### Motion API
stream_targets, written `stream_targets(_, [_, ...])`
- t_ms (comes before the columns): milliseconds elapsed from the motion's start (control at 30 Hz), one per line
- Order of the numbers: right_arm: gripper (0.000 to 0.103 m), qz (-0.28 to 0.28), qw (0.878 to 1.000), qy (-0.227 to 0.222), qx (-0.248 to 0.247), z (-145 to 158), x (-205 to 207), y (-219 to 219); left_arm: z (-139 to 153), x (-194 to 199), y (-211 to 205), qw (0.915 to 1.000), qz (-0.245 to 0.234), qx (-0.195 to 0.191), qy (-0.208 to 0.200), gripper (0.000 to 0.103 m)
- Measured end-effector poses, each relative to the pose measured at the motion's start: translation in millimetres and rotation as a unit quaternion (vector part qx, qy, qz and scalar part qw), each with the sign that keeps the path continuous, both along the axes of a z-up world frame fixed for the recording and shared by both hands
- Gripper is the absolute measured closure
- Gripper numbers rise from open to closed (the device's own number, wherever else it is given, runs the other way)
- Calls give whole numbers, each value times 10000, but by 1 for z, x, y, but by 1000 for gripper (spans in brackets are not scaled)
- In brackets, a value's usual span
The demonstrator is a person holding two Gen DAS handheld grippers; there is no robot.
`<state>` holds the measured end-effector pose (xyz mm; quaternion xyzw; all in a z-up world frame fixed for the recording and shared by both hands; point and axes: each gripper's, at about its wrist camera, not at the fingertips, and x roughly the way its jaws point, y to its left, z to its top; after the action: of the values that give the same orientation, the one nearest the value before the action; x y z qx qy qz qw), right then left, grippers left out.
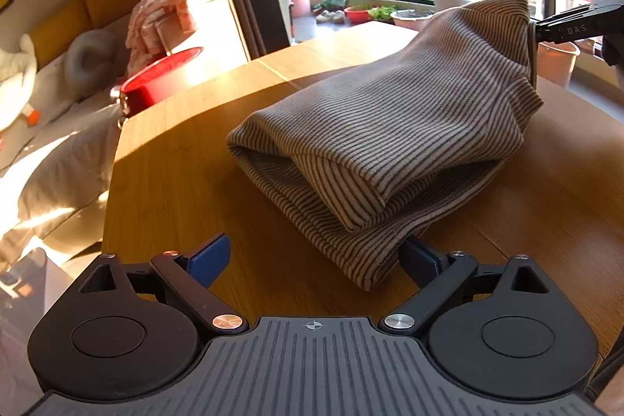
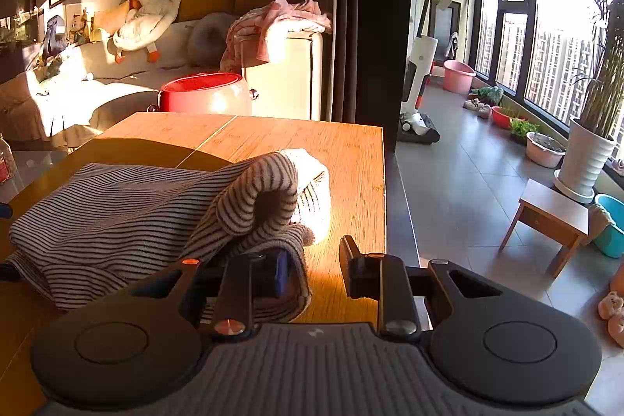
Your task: Fold clothes
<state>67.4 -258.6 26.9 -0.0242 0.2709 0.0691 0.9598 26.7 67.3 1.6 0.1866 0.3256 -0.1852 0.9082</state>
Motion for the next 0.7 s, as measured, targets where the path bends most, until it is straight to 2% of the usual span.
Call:
stream_targets(133, [76, 49, 10000, 40, -64, -3, -1, 2, -5, 1, -2, 9999, -17, 112, 0, 5])
stream_targets(200, [69, 154, 9985, 88, -524, -9, -3, 10, -6, -1, -1, 9999, 12, 125, -12, 4])
stream_targets(233, [67, 220, 9956, 81, -907, -16, -5, 16, -6, 0, 0, 9999, 68, 115, -41, 4])
stream_targets(333, [66, 270, 9888, 151, -1463, -32, -4, 25, -3, 5, 3, 9988, 409, 45, -275, 3])
stream_targets(433, [66, 198, 9905, 30, -1361, -33, -1, 25, 6, 12, 6, 9948, 787, 83, -645, 3])
stream_targets(567, [71, 138, 9961, -445, -746, 3, -12, 14, 24, 22, 20, 9884, 1148, 60, -994, 4])
stream_targets(700, [71, 212, 9941, -603, -872, 21, -19, 16, 34, 31, 28, 9857, 1261, 18, -1116, 4])
